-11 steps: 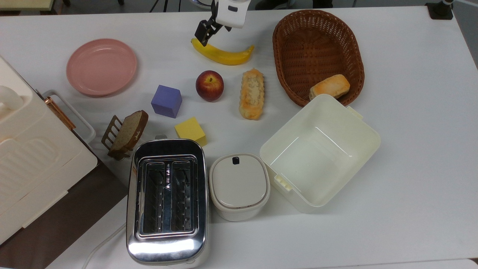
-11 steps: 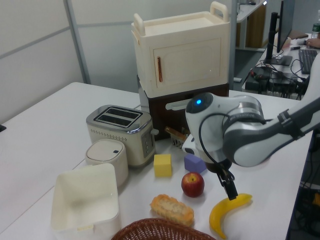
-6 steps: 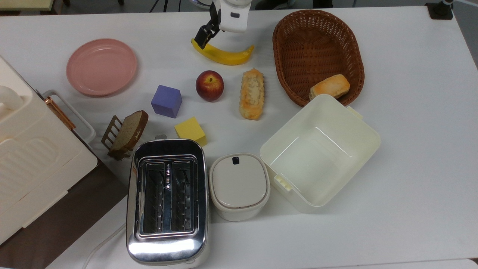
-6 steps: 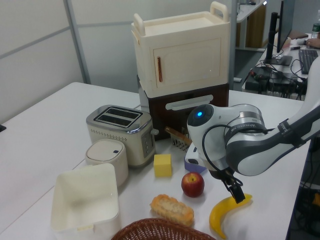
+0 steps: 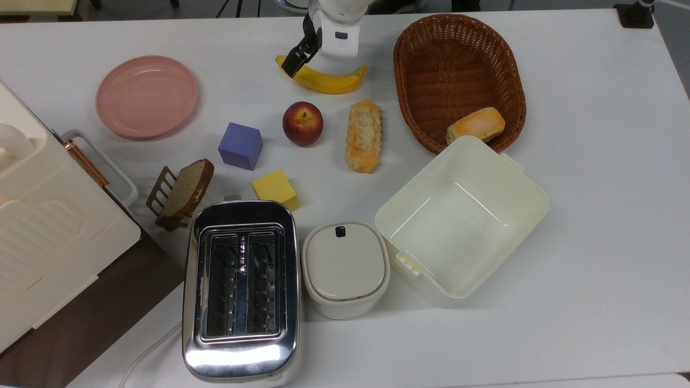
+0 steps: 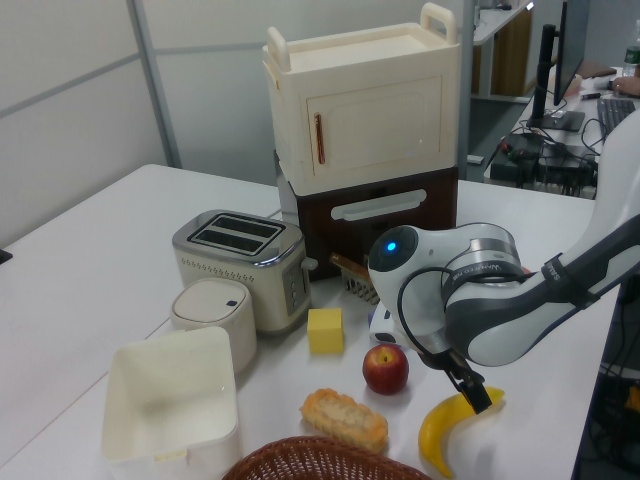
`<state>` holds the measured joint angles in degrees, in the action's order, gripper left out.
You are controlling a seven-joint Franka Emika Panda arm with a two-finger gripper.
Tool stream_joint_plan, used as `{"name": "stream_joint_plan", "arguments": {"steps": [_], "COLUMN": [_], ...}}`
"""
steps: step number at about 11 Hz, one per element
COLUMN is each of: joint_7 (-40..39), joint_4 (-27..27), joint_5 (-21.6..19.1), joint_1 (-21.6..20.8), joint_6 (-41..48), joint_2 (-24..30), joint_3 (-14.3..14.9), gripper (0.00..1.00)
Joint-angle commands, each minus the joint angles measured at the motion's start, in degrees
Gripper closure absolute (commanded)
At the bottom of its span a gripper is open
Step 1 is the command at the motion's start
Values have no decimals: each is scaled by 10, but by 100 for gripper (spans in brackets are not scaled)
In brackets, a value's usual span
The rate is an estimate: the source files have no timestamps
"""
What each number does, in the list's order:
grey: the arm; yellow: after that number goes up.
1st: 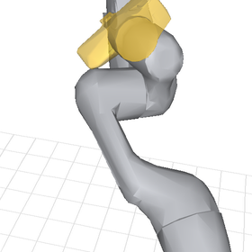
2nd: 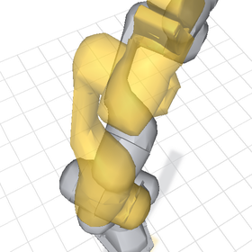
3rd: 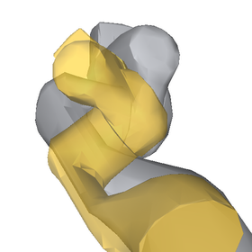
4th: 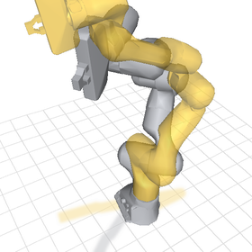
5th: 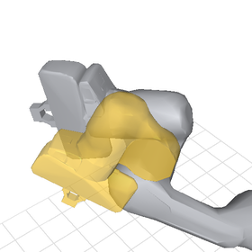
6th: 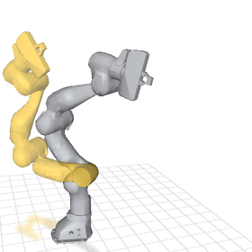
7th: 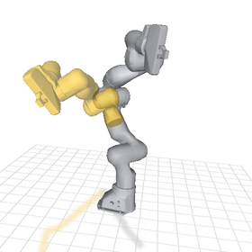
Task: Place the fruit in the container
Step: 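Lower the open gripper over the middle of the yellow banana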
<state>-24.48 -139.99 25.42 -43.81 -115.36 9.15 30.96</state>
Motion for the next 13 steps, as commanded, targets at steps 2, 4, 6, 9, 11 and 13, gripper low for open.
{"name": "stream_joint_plan", "arguments": {"steps": [2,4,6,9,11,13], "joint_7": [46,101,106,107,107,101], "joint_4": [-10,-23,-26,-33,-34,-34], "joint_5": [11,11,10,10,10,10], "joint_1": [-14,-13,-15,-29,-30,-30], "joint_6": [-56,-87,-91,-91,-88,-88], "joint_2": [-2,-5,-5,-7,-9,-20], "joint_3": [11,12,12,12,12,12], "gripper": [1,0,0,2,17,15]}}
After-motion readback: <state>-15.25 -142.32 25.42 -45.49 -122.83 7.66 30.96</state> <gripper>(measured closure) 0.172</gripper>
